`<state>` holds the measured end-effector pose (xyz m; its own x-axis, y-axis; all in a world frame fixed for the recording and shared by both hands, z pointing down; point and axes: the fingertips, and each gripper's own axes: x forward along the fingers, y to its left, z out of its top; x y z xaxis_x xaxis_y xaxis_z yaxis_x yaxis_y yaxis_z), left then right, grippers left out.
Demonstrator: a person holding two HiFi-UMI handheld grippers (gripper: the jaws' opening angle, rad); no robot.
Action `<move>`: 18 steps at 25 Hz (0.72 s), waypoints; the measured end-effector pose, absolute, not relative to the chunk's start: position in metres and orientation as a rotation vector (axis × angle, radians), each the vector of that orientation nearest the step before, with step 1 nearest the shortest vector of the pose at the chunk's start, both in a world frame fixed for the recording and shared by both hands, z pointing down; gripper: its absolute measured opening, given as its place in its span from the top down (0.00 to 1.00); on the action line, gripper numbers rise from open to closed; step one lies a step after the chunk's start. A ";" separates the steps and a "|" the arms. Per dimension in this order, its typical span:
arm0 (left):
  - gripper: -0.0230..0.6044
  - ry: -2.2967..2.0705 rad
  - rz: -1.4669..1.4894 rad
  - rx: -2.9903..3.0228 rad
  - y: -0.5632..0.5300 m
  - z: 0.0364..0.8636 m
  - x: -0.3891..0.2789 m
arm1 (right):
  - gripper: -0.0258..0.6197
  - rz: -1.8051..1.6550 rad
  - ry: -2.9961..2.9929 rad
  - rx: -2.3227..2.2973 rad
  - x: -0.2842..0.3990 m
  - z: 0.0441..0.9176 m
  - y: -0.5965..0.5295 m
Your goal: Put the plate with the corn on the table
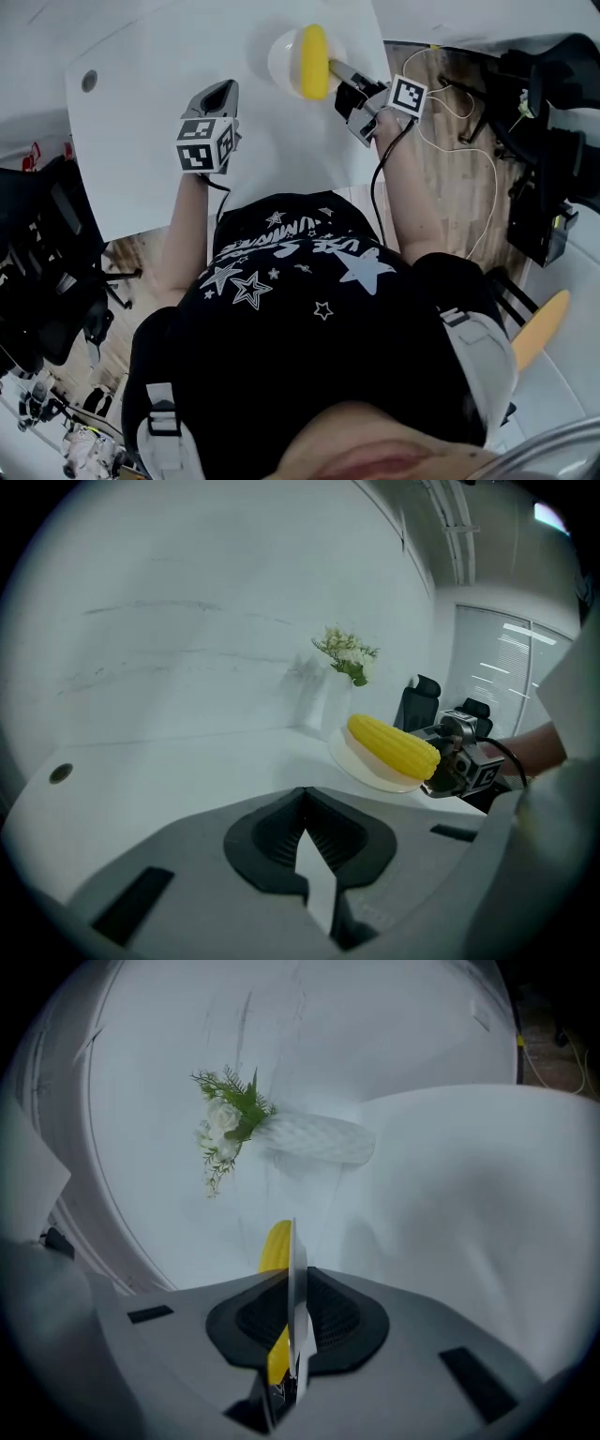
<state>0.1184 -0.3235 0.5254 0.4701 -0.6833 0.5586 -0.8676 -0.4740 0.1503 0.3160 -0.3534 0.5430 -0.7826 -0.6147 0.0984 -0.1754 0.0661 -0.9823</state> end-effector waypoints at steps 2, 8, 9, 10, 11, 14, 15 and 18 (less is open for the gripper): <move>0.95 -1.312 0.611 2.282 -0.328 0.531 0.118 | 0.91 -1.784 2.018 -0.767 0.314 0.549 -0.362; 0.95 -1.316 0.634 2.230 -0.346 0.548 0.117 | 0.91 -1.825 2.044 -0.746 0.298 0.565 -0.391; 0.95 -1.316 0.637 2.223 -0.348 0.551 0.118 | 0.91 -1.831 2.047 -0.749 0.297 0.568 -0.393; 0.95 -1.317 0.639 2.217 -0.349 0.552 0.119 | 0.91 -1.836 2.051 -0.755 0.297 0.571 -0.395; 0.95 -1.318 0.641 2.212 -0.350 0.554 0.121 | 0.91 -1.841 2.056 -0.762 0.298 0.574 -0.397; 0.95 -1.318 0.646 2.202 -0.353 0.558 0.122 | 0.91 -1.859 2.059 -0.776 0.296 0.582 -0.402; 0.95 -1.317 0.647 2.200 -0.356 0.559 0.121 | 0.91 -1.864 2.057 -0.778 0.294 0.584 -0.404; 0.95 -1.310 0.655 2.190 -0.364 0.566 0.115 | 0.91 -1.878 2.059 -0.797 0.285 0.591 -0.411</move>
